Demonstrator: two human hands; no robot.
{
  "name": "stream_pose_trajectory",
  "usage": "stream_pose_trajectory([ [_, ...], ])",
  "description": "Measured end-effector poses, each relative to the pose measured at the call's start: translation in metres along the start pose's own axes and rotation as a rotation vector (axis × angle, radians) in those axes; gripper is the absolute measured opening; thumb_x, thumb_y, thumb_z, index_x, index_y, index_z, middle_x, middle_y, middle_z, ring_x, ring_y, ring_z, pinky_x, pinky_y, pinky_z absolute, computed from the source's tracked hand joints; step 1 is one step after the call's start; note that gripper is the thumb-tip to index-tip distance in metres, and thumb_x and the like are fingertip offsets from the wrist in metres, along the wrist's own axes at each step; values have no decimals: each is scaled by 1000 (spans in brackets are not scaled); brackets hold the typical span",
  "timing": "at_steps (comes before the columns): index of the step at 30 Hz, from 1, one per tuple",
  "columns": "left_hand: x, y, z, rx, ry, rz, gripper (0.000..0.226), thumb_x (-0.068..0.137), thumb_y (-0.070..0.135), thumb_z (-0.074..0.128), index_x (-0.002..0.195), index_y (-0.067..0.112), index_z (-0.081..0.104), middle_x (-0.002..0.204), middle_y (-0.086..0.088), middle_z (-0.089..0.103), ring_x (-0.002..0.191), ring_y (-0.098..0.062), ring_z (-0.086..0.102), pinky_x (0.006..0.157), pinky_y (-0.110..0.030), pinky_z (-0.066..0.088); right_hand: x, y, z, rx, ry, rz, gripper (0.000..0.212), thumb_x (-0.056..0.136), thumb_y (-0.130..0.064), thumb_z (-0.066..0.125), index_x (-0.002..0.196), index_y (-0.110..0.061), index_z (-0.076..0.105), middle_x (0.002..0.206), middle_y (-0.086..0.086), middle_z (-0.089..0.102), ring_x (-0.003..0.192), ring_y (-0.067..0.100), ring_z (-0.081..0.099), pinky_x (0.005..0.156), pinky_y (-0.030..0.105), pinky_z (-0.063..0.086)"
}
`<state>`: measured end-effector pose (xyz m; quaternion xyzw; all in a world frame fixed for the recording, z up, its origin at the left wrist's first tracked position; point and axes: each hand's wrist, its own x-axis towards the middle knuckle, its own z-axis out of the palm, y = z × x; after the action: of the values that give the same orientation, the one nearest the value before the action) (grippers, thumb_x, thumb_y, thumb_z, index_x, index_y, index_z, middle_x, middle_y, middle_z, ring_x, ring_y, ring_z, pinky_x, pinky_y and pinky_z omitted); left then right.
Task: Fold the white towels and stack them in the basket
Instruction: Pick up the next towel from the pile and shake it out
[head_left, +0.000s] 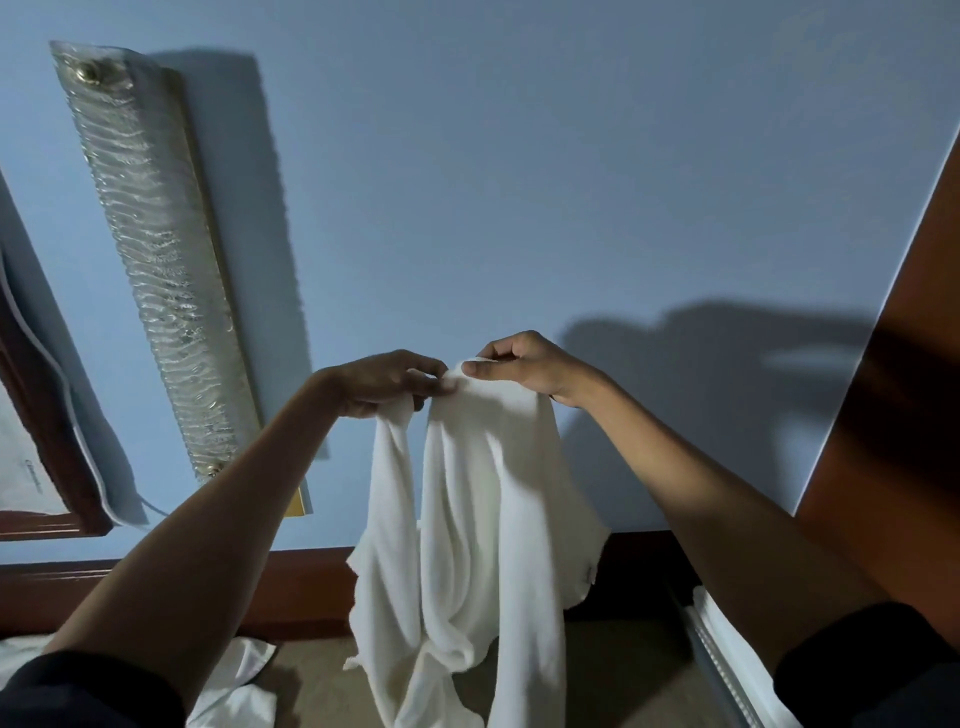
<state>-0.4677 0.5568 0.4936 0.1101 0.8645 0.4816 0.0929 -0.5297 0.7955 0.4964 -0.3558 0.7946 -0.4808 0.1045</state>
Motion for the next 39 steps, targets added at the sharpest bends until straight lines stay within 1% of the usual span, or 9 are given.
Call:
stream_pose_trajectory([
  [7,10,-9,-20,-226,412,71,28,89,44,76,83,17,73,69,4,51,64,-12,47,57,-26,36,-6,13,-18,-8,73,60,52,91,-45,73,50,-21,50,59,-14,27,53,6,28,57,26,18],
  [10,16,-21,-23,-271,597,26,28,90,43,75,86,15,73,66,0,43,57,-15,40,47,-22,29,-11,23,-28,-45,56,100,59,81,-59,77,72,-4,61,72,-4,32,68,11,33,70,30,20],
  [15,25,-35,-21,-338,787,-33,20,94,34,74,93,13,72,68,2,52,54,-10,49,40,-15,35,-27,34,-39,-95,21,172,50,75,-64,79,85,-15,75,81,-8,62,80,9,53,77,31,34],
  [18,35,-47,-23,-382,905,-55,17,92,31,77,81,18,72,81,-2,63,77,-21,57,67,-24,49,-38,38,-44,-100,-10,214,60,75,-65,78,103,-12,76,109,9,76,92,14,66,85,32,45],
  [21,41,-56,-22,-396,1004,-111,15,91,31,77,89,17,73,91,-3,63,83,-21,54,76,-30,46,-51,40,-53,-75,-36,262,44,87,-50,74,110,-12,75,109,11,76,92,19,73,84,31,54],
  [26,48,-59,-16,-409,1024,-151,14,91,32,77,87,19,72,93,-2,64,84,-21,56,78,-29,47,-61,41,-54,-41,-95,338,37,92,-45,70,111,-13,74,101,5,77,84,19,74,67,27,57],
  [29,48,-61,-22,-420,1056,-202,20,90,33,78,96,15,75,92,-3,64,85,-22,57,78,-28,48,-60,41,-52,15,-157,368,37,94,-41,69,120,-15,71,110,5,77,95,23,75,78,33,60],
  [34,45,-65,-24,-384,1057,-223,28,92,32,77,71,20,62,84,-4,59,79,-21,52,71,-28,45,-56,44,-47,11,-190,403,31,94,-36,70,119,-19,70,115,5,75,105,24,73,92,38,58],
  [39,32,-49,-14,-344,746,-299,32,94,34,68,77,15,48,61,-3,38,45,-17,37,43,-19,28,-41,42,-28,263,22,255,25,96,-19,69,120,-16,68,102,4,75,80,14,72,69,25,59],
])
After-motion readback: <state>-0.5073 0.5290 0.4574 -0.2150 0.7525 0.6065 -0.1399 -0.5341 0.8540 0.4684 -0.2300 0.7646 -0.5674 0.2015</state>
